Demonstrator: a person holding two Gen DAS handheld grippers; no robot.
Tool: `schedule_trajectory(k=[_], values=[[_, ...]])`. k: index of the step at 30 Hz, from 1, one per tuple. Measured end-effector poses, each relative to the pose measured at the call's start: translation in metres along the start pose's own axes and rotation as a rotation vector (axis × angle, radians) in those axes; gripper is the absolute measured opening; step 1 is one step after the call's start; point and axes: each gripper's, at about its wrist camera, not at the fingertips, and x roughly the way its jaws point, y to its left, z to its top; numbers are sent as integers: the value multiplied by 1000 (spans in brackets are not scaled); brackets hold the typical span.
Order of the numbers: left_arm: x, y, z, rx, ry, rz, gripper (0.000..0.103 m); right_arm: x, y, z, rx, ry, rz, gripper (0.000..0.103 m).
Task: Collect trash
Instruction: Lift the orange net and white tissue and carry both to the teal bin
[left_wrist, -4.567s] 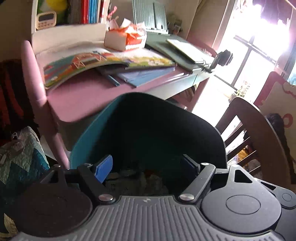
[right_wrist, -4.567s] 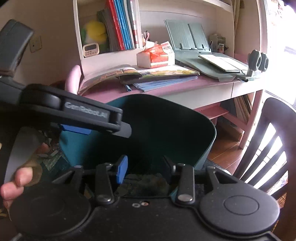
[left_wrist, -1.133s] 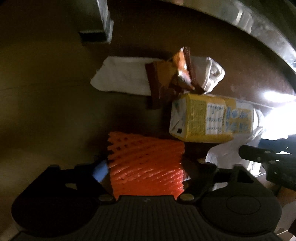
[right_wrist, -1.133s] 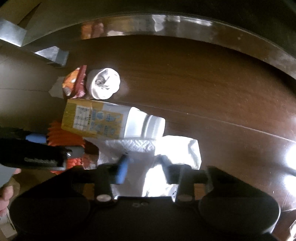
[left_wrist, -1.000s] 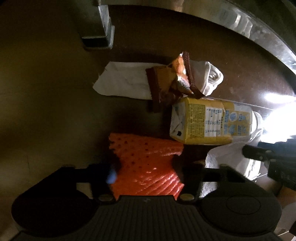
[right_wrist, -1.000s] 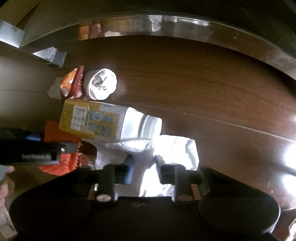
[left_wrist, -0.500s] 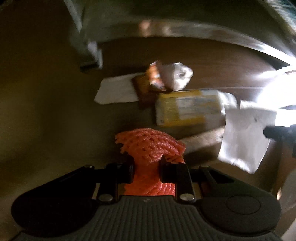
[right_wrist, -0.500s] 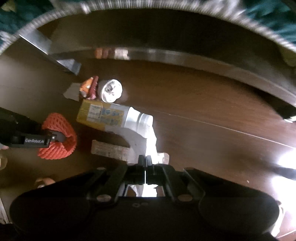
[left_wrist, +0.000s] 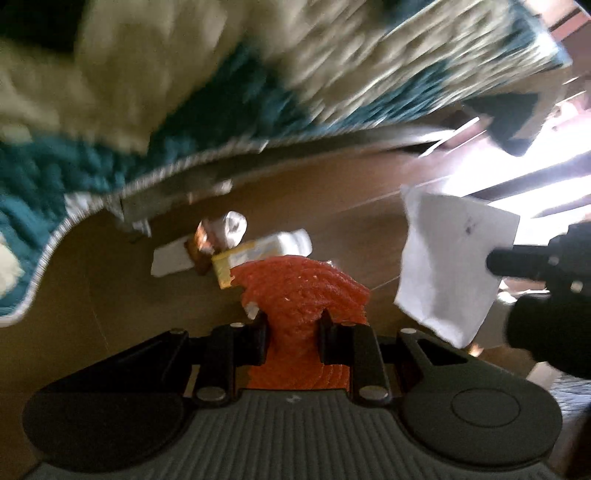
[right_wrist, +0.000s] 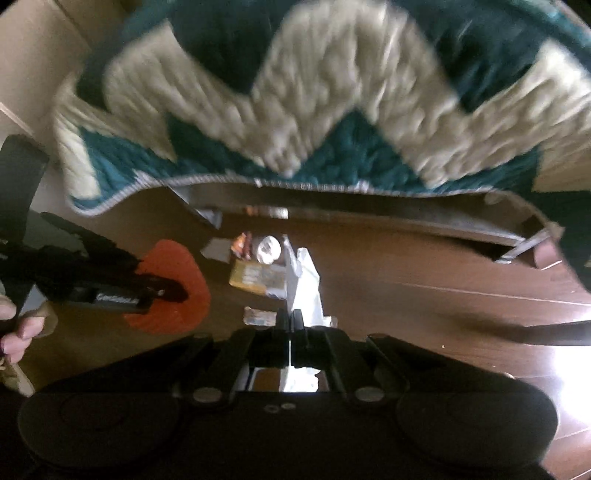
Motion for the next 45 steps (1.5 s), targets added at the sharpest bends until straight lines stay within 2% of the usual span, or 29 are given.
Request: schedule_trajectory(k=[3, 9, 19, 27, 31, 35, 38, 45], values=[[-49, -28, -3, 10, -57, -7, 24, -47, 3, -4, -5, -58, 18, 0], [-120, -82, -20, 30, -153, -13, 24, -145, 3, -16, -11, -199, 10, 0], [-230, -185, -42, 136, -337, -8, 24, -285, -14, -63, -9, -404, -22, 0], [-290, -274, -46, 233, -492, 1, 24, -377, -43, -96, -19, -592, -104, 0], [-319, -321, -43, 280, -560, -20, 24, -423, -61, -110, -16, -691, -163, 0], [-350, -372, -32, 331, -629, -51, 24, -466, -78, -120, -10, -776, -227, 0], [-368, -405, -19, 346, -655, -110, 24, -496, -96, -122, 25, -822, -242, 0], [-393, -492, 9, 429, -723, -122, 24, -558, -142, -127, 105, -930, -342, 0]])
